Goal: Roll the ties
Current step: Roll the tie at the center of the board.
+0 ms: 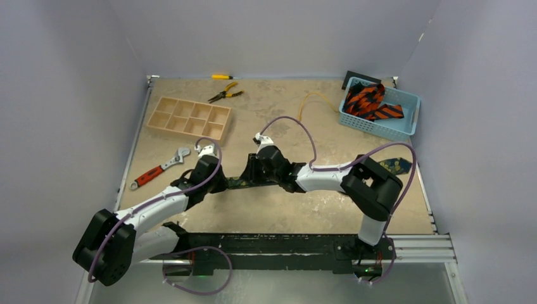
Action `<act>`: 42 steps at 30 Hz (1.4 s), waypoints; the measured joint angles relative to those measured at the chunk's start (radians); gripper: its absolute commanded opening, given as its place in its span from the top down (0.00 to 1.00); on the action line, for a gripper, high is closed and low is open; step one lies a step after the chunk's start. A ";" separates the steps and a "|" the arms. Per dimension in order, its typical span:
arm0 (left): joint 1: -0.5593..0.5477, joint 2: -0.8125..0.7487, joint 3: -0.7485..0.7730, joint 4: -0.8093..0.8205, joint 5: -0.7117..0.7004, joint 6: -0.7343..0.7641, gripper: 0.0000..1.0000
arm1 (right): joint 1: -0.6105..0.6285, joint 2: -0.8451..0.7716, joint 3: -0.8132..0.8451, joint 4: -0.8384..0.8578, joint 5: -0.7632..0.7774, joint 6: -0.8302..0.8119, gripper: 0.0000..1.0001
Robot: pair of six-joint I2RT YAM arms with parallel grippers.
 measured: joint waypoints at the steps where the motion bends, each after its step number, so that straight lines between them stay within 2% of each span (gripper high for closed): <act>1: 0.000 0.000 0.000 -0.003 -0.003 0.003 1.00 | 0.002 0.005 0.009 0.000 -0.004 0.003 0.74; 14: 0.000 -0.011 0.006 -0.037 -0.013 0.012 1.00 | 0.007 0.159 0.108 -0.031 -0.018 0.045 0.88; 22: 0.000 -0.033 0.040 -0.072 0.015 0.026 1.00 | 0.007 0.177 0.124 -0.026 -0.018 0.051 0.91; 27: -0.020 -0.041 0.085 -0.076 0.056 0.026 1.00 | 0.007 0.182 0.124 -0.013 -0.018 0.056 0.90; 34: -0.117 0.025 0.176 -0.084 0.065 0.027 1.00 | 0.007 0.183 0.112 0.014 -0.032 0.064 0.87; 42: -0.177 0.124 0.253 -0.127 -0.002 0.035 1.00 | -0.008 0.133 0.062 0.001 -0.012 0.080 0.75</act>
